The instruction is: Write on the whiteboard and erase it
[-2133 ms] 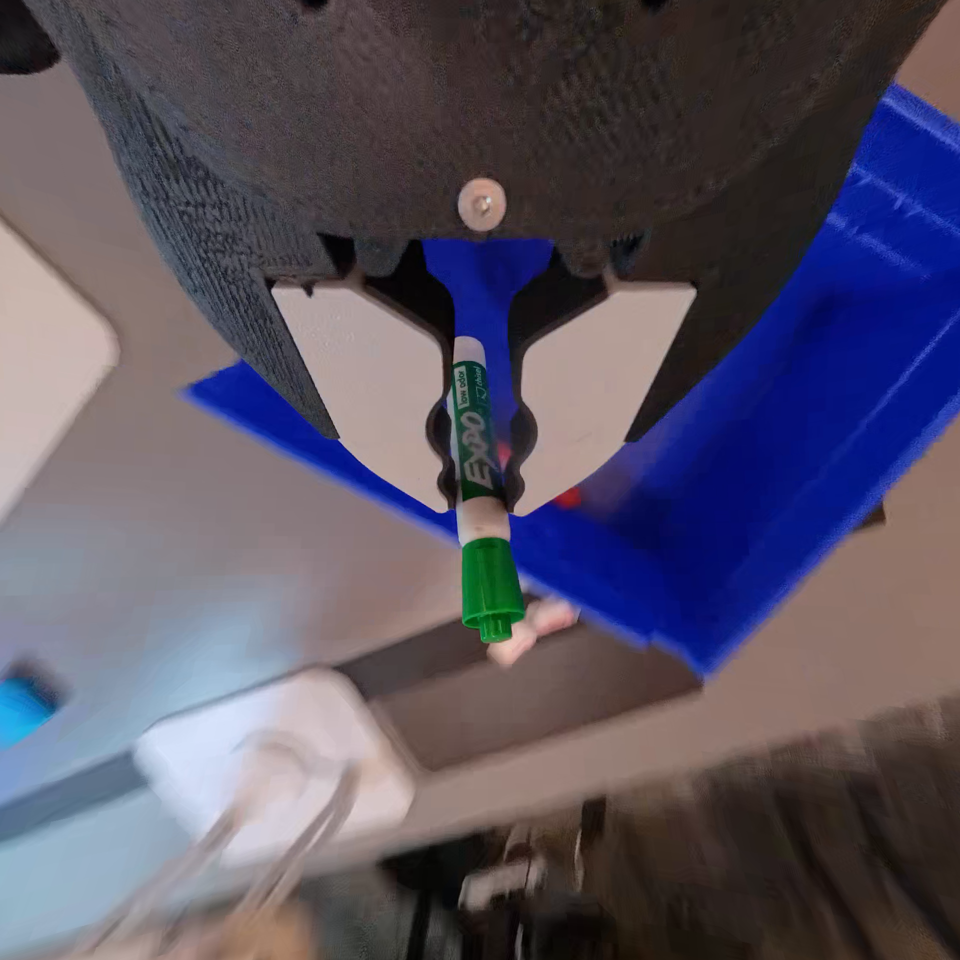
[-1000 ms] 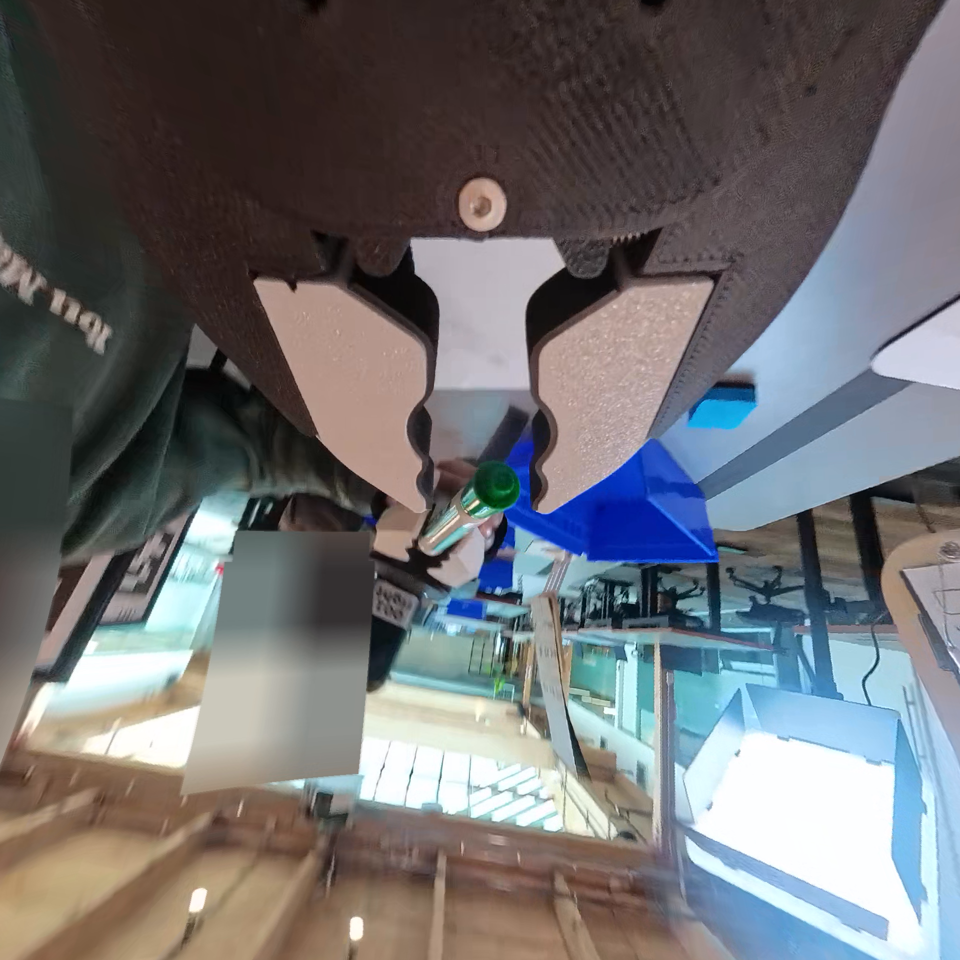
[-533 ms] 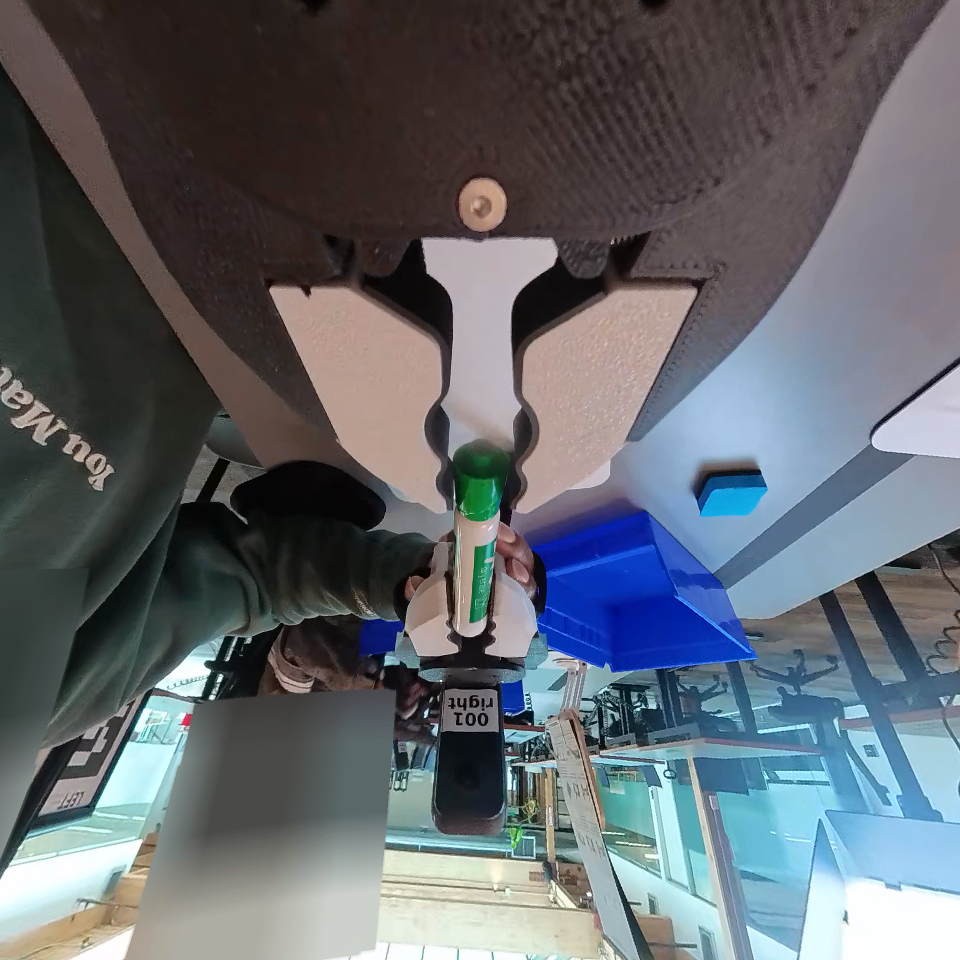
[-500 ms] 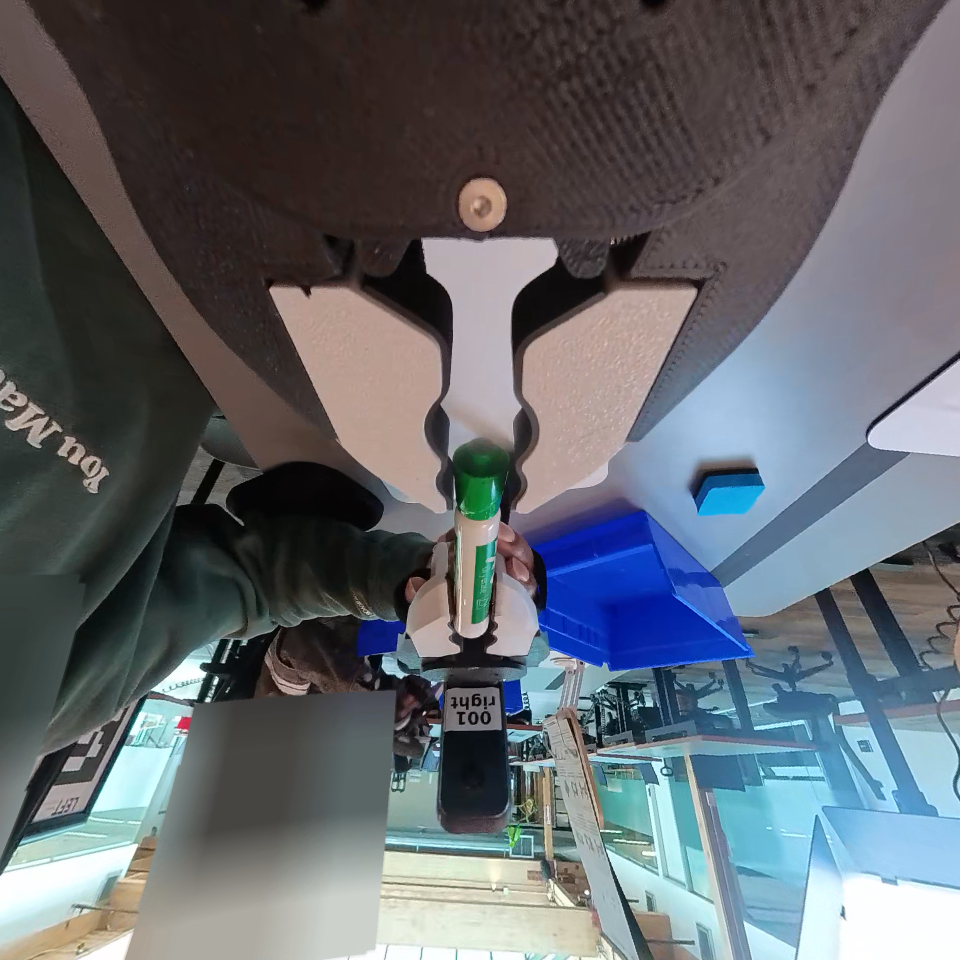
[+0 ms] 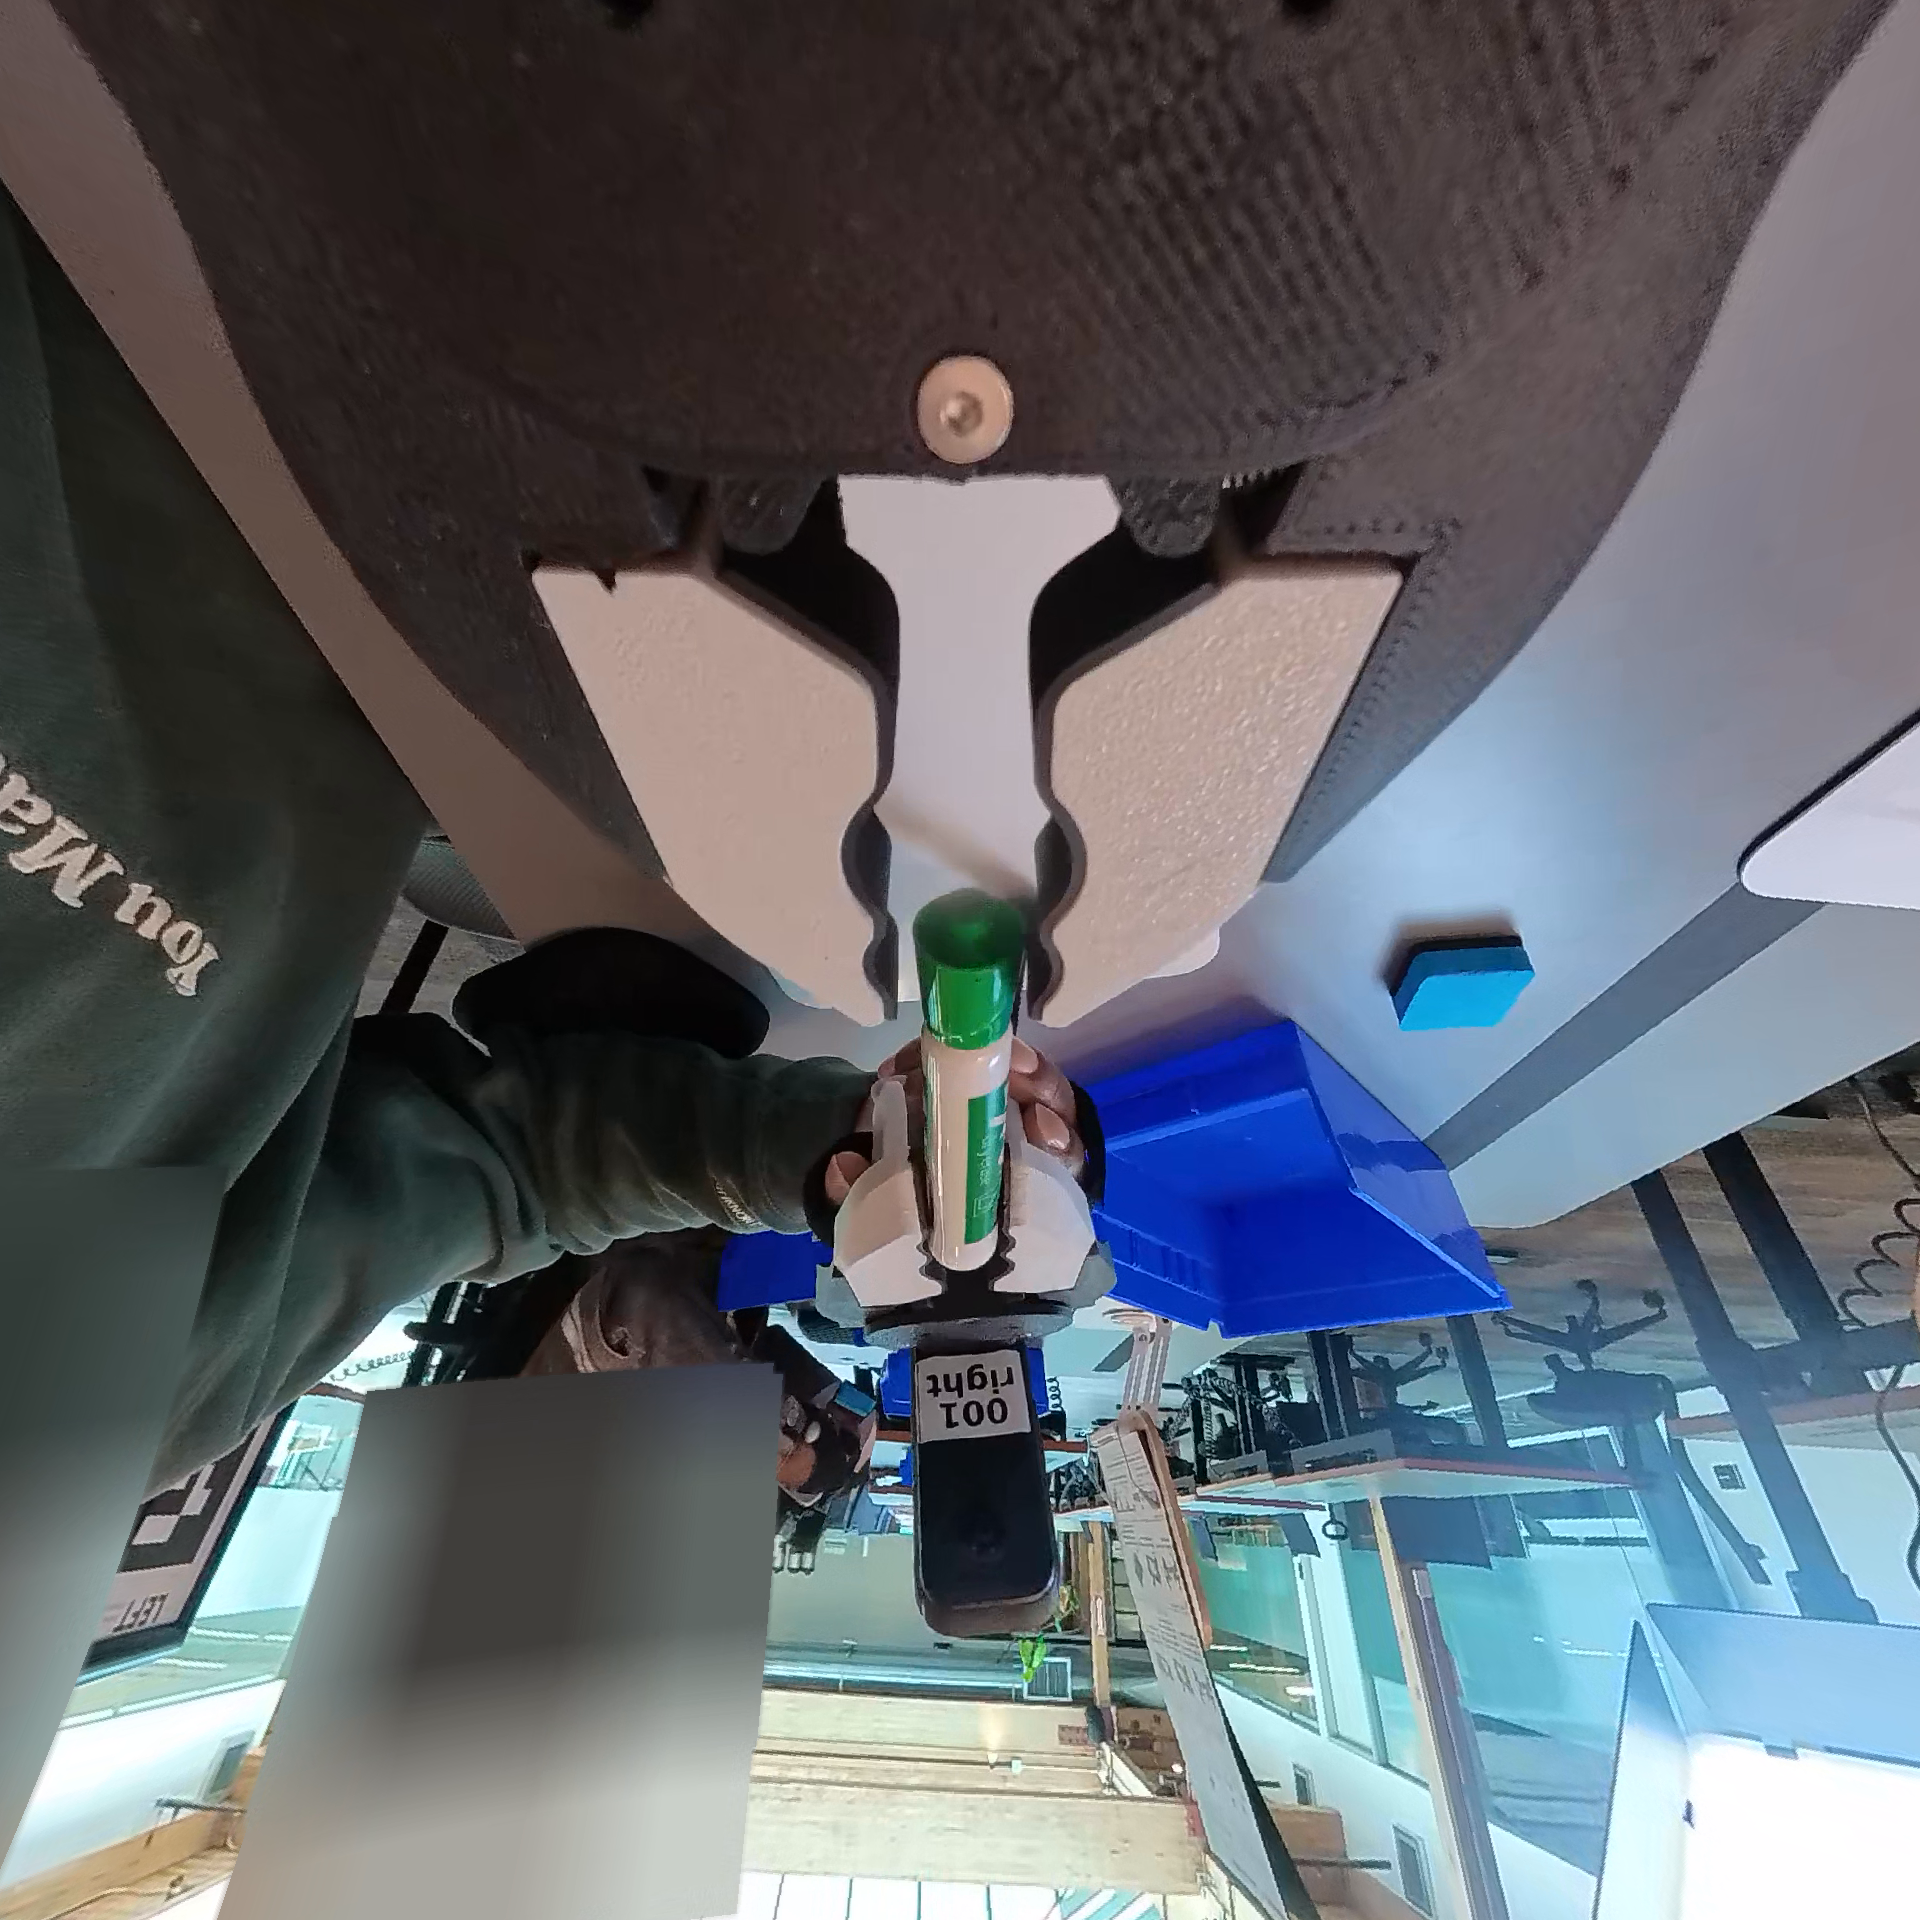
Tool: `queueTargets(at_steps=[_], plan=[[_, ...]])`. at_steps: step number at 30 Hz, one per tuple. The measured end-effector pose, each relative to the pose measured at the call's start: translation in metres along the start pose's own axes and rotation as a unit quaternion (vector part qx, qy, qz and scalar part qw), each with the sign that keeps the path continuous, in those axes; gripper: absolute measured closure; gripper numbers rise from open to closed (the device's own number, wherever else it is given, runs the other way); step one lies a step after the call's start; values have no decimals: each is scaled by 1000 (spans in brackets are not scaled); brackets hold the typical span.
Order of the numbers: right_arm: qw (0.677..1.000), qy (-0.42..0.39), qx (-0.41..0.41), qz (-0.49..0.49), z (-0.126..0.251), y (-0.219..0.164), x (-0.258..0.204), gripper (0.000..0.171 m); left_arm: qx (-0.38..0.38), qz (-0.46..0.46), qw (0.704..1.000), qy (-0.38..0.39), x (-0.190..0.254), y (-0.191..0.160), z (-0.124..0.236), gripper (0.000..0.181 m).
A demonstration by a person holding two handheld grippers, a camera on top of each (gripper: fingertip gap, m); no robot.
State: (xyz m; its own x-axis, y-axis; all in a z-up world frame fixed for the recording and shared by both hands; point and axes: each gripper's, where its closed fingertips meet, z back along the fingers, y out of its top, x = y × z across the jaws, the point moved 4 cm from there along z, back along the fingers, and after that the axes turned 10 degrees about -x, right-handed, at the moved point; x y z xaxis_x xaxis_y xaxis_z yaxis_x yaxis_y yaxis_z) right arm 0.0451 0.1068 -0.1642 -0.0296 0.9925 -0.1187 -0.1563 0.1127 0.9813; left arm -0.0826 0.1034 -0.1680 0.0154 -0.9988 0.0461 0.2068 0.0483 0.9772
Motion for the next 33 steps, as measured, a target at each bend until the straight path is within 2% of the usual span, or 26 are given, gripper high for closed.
queueTargets(at_steps=[9,14,15,20,22,28,33], plan=[[1000,-1,-1,1,-2,-1,-1,151,-13,0,1000,4,1,-2,1,162],[995,-51,-67,55,-10,-10,-2,151,10,38,999,-22,-1,-8,8,162],[991,-67,-88,75,-13,-13,-3,148,19,52,998,-26,-2,-11,10,162],[984,-88,-125,95,-35,-23,-9,111,46,119,990,-58,0,-28,7,162],[984,-85,-124,92,-45,-26,-11,106,50,137,986,-77,3,-31,2,162],[986,-73,-124,83,-64,-37,-17,111,41,152,982,-108,10,-37,-8,162],[987,-74,-116,82,-64,-37,-17,122,47,167,978,-115,10,-38,-10,162]])
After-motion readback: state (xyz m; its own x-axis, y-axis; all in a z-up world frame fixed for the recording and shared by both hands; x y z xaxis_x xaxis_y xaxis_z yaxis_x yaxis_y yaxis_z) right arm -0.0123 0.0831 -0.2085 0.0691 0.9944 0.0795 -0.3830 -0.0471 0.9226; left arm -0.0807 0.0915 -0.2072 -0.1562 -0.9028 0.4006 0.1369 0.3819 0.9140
